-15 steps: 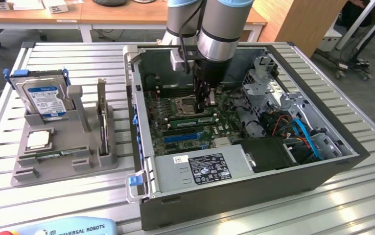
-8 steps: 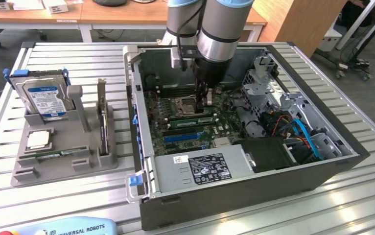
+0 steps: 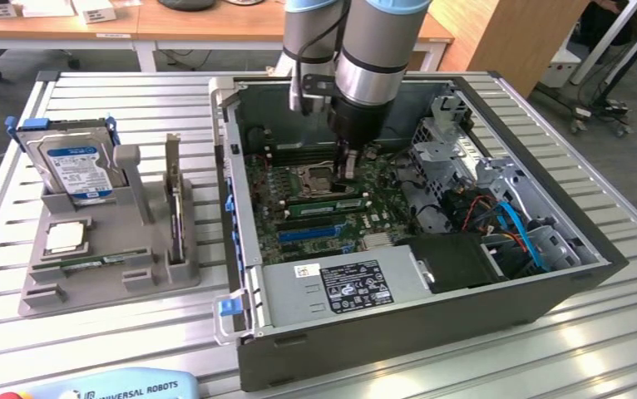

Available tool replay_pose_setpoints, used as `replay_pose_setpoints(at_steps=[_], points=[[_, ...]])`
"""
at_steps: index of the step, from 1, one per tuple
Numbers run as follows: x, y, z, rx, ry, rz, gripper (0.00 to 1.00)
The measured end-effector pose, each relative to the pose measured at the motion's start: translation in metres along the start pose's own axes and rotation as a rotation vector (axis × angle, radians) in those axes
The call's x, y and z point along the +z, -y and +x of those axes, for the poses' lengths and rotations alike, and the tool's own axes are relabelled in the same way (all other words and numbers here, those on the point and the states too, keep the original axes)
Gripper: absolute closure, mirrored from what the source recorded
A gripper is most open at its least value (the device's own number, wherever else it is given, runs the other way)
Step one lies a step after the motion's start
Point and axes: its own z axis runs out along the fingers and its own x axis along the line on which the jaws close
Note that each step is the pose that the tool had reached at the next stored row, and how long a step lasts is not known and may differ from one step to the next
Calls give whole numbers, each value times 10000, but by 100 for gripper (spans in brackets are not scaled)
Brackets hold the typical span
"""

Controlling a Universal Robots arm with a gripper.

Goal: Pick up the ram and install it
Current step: 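Press down the ram until it locks into place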

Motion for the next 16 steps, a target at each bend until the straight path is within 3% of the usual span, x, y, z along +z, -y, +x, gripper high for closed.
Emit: replay_pose_setpoints(at_steps=[16], points=[[32, 1, 0, 2905, 49, 57, 90]])
